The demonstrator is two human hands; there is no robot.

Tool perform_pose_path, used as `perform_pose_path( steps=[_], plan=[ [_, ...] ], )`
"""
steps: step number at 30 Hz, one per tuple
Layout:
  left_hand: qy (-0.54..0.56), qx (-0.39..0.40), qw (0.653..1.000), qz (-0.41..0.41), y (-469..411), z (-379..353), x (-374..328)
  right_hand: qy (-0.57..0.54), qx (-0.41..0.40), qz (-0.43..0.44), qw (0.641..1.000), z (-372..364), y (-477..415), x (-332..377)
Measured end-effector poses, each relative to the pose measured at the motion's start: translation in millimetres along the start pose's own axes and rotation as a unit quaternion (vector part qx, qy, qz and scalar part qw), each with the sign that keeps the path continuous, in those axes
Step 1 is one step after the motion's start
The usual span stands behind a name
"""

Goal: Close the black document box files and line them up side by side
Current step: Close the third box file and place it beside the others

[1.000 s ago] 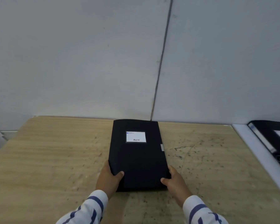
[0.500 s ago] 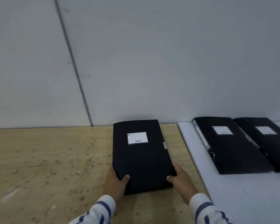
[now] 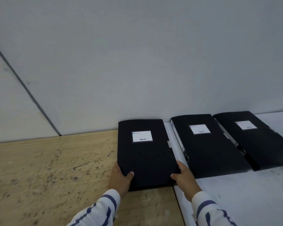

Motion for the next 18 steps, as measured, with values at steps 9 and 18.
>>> perform_pose_path(
  steps=[9,18],
  plan=[
    [-0.041,0.01,0.999,0.002,-6,-17,-12,0.067,-0.034,0.021,0.997,11,-13,5],
    [-0.114,0.025,0.993,-0.011,-7,-11,-14,0.255,-0.089,0.097,0.958,-5,-2,13]
  ],
)
Point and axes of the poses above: each hand's wrist, its own y-axis away from the middle knuckle, its own z-axis out of the back of the hand, x = y × z, the point moved 3 cm from there along -y, towards the middle knuckle, and after that the axes turned 11 degrees about -y, right-handed, at the moved point
